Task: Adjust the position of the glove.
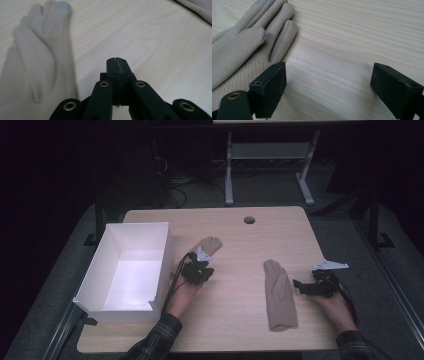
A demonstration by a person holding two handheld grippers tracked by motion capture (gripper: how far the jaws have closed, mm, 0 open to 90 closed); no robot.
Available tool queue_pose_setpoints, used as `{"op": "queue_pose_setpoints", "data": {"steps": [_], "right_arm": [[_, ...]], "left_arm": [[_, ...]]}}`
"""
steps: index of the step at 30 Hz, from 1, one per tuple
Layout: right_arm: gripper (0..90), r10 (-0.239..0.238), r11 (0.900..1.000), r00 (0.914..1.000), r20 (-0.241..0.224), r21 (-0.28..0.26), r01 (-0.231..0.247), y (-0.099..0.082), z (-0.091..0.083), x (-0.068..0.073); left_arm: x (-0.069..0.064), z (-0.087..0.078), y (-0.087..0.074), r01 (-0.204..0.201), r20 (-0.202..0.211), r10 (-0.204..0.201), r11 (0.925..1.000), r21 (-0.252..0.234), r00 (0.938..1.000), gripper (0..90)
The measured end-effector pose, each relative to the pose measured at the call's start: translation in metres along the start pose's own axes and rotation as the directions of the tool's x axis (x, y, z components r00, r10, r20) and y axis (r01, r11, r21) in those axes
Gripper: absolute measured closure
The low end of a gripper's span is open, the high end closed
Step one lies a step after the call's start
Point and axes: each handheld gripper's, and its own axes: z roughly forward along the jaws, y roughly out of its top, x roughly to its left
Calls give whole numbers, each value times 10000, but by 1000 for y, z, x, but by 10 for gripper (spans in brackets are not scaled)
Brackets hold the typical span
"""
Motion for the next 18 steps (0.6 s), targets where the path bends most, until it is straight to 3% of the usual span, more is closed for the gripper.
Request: {"op": "queue_pose_setpoints", "data": {"steps": [10, 18], "right_arm": [[131, -24, 10000, 10000, -11, -26, 24, 0, 0, 0], [131, -40, 10000, 10000, -16, -43, 40, -1, 0, 0]], "left_arm": [[26, 10, 10, 438, -985, -443, 9990, -69, 9941, 893], [34, 23, 8, 878, -1335, -875, 9961, -40, 9872, 893]]}}
